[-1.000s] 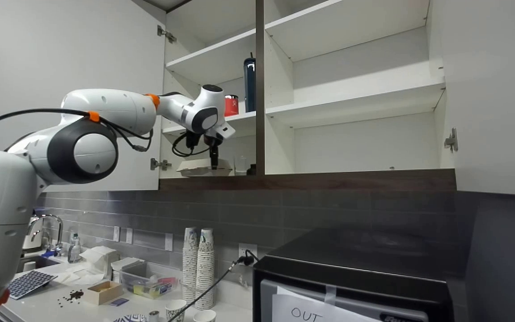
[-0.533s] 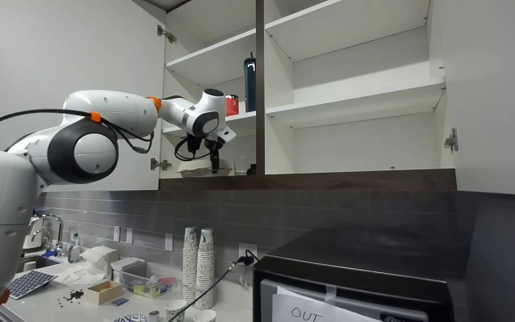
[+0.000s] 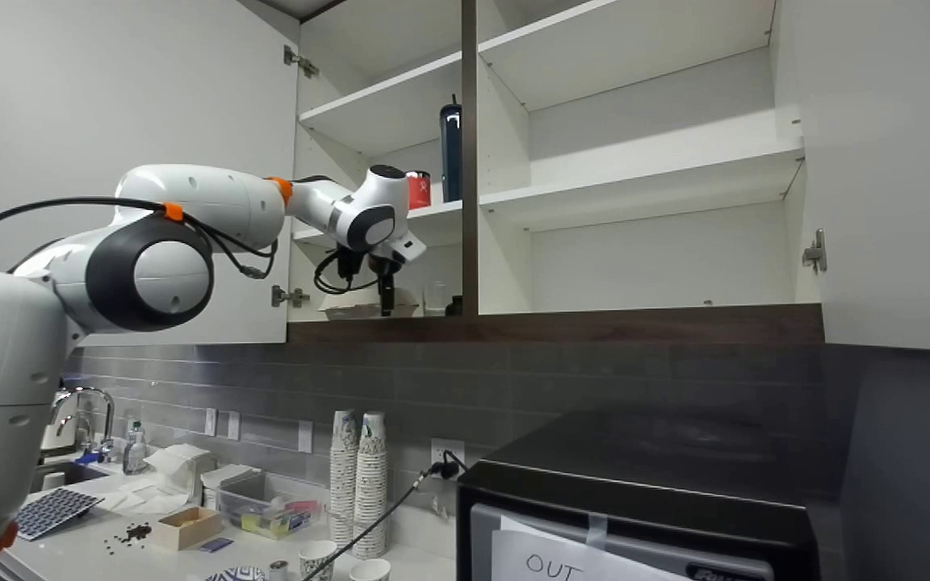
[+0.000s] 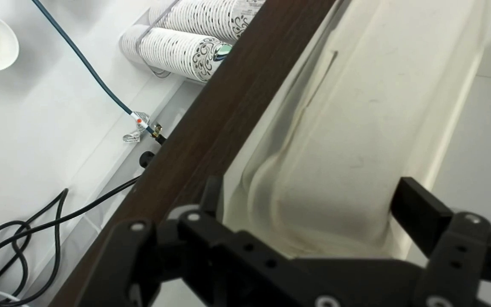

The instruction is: Put the carton box on the counter top

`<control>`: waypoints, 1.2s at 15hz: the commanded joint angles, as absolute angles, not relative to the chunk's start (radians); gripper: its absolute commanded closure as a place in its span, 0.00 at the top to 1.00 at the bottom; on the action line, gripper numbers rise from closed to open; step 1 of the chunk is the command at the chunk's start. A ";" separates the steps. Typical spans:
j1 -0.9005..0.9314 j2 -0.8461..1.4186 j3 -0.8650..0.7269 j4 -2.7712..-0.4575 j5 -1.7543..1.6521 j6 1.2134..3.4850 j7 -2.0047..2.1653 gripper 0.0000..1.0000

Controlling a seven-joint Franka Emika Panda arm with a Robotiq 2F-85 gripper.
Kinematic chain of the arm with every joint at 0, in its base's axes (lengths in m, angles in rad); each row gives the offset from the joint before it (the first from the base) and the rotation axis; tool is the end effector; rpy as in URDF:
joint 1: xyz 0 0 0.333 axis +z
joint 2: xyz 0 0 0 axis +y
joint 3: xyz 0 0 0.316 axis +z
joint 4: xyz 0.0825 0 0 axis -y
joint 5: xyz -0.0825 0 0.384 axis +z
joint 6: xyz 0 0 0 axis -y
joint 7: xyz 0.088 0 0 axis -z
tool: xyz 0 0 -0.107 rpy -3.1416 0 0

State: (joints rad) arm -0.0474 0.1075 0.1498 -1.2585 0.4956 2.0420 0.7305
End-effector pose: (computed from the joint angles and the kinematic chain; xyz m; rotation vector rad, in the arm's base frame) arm 0.6037 0.0809 0.7764 -2.2099 0.8137 -0.4980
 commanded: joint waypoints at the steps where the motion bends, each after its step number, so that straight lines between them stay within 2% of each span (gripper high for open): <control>1: -0.047 0.102 0.153 -1.288 0.527 2.058 0.738 1.00; 2: -0.047 0.103 0.153 -1.286 0.535 2.059 0.742 1.00; 3: -0.048 0.104 0.153 -1.285 0.540 2.059 0.747 0.75; 4: -0.047 0.103 0.153 -1.286 0.545 2.064 0.752 0.74; 8: -0.047 0.104 0.151 -1.288 0.559 2.092 0.777 0.46; 13: -0.055 0.100 0.150 -1.285 0.607 2.086 0.790 0.38; 18: -0.071 0.085 0.143 -1.294 0.701 2.067 0.782 0.38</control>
